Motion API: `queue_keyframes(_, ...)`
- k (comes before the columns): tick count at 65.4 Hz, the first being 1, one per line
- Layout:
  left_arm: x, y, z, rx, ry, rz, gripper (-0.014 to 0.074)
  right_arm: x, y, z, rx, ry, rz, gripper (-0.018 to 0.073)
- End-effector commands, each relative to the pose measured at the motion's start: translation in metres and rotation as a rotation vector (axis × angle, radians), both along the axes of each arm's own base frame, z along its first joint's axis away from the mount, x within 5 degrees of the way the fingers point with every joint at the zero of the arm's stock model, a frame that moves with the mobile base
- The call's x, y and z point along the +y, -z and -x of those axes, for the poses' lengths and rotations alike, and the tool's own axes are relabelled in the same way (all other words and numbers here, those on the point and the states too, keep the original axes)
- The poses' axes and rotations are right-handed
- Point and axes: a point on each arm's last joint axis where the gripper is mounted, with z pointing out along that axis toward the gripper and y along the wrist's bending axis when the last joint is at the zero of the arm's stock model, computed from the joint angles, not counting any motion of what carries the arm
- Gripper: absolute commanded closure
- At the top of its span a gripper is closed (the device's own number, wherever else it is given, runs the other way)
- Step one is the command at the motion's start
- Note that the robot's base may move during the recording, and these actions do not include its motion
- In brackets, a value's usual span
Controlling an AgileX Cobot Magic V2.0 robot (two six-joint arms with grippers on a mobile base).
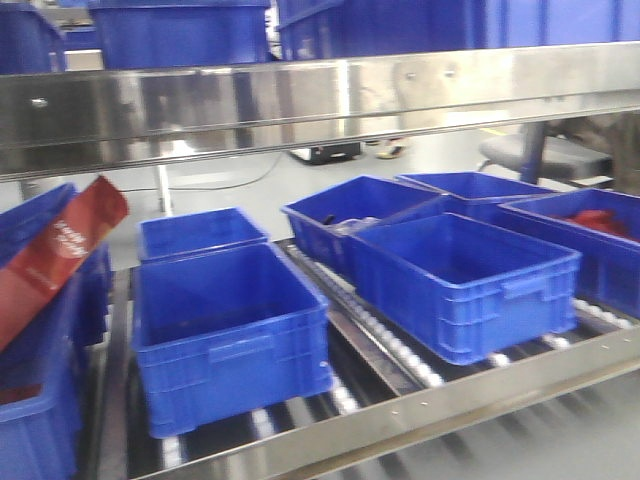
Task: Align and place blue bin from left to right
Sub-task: 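Drive up to the second rack of blue bins holding the bin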
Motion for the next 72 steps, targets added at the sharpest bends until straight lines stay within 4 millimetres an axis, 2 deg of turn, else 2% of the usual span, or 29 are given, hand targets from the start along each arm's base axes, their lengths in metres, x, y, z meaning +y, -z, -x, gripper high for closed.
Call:
queue_keyframes(1, 0.0033, -0.0235, 0.0047, -0.160, 0.016, 0.016, 0.0604, -0.0005, -0.0188, 0.0073, -0.124, -0.025, 0.007, 0.0638)
queue_keyframes(72, 0.0033, -0.0235, 0.0047, -0.160, 0.016, 0.016, 0.0604, -0.0005, -0.0188, 0.0073, -0.124, -0.025, 0.007, 0.0638)
